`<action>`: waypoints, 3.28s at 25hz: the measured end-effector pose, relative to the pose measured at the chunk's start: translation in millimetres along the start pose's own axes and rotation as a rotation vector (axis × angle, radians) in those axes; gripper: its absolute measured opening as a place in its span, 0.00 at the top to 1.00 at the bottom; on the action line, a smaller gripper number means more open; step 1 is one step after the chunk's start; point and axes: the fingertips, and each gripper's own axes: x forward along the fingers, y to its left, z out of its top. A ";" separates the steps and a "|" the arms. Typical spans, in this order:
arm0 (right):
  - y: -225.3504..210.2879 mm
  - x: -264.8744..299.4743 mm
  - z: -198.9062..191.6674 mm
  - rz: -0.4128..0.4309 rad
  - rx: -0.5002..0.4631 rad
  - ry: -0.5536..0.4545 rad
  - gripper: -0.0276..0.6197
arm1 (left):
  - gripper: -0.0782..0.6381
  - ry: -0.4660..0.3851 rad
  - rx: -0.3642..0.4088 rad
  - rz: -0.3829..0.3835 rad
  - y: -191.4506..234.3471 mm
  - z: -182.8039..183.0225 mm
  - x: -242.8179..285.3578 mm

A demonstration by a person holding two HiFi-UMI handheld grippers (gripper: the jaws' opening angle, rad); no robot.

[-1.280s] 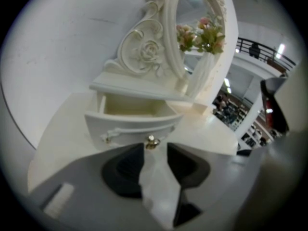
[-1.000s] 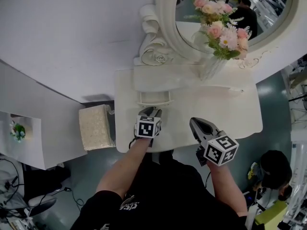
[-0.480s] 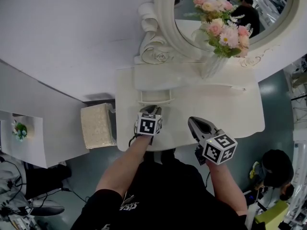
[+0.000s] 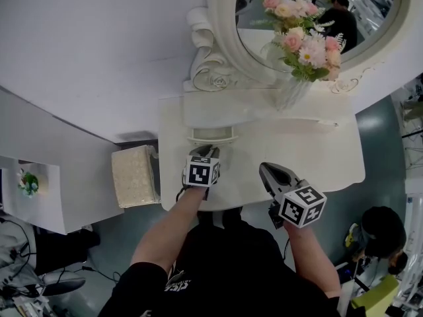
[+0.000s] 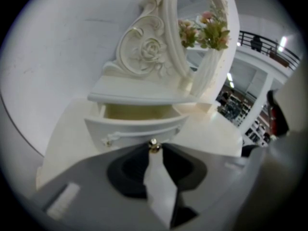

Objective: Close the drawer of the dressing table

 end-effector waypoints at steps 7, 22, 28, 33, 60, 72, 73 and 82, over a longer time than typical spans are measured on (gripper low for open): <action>-4.4 1.4 2.6 -0.006 0.002 -0.001 0.96 | 0.76 -0.006 0.008 0.002 4.4 10.9 4.9; -16.9 6.9 5.1 -0.017 0.012 0.010 0.96 | 0.76 0.010 0.047 0.004 12.8 25.2 22.5; -22.9 7.4 4.7 -0.028 0.020 0.009 0.96 | 0.76 0.001 0.057 0.010 18.0 33.7 27.8; -25.0 7.5 4.4 -0.036 0.025 0.010 0.96 | 0.76 -0.001 0.072 0.013 20.8 39.0 31.7; 0.1 6.9 15.3 -0.079 0.015 -0.044 0.96 | 0.70 -0.021 0.182 -0.020 15.9 45.1 11.1; 42.7 4.2 12.8 -0.128 0.002 -0.084 0.96 | 0.73 -0.120 0.234 -0.098 13.3 54.9 -57.6; 44.9 3.4 13.2 -0.130 -0.001 -0.085 0.96 | 0.73 -0.133 0.238 -0.099 13.6 58.0 -62.8; 49.8 -12.0 23.8 -0.125 -0.035 -0.125 0.96 | 0.74 -0.247 0.233 -0.114 1.8 84.4 -108.0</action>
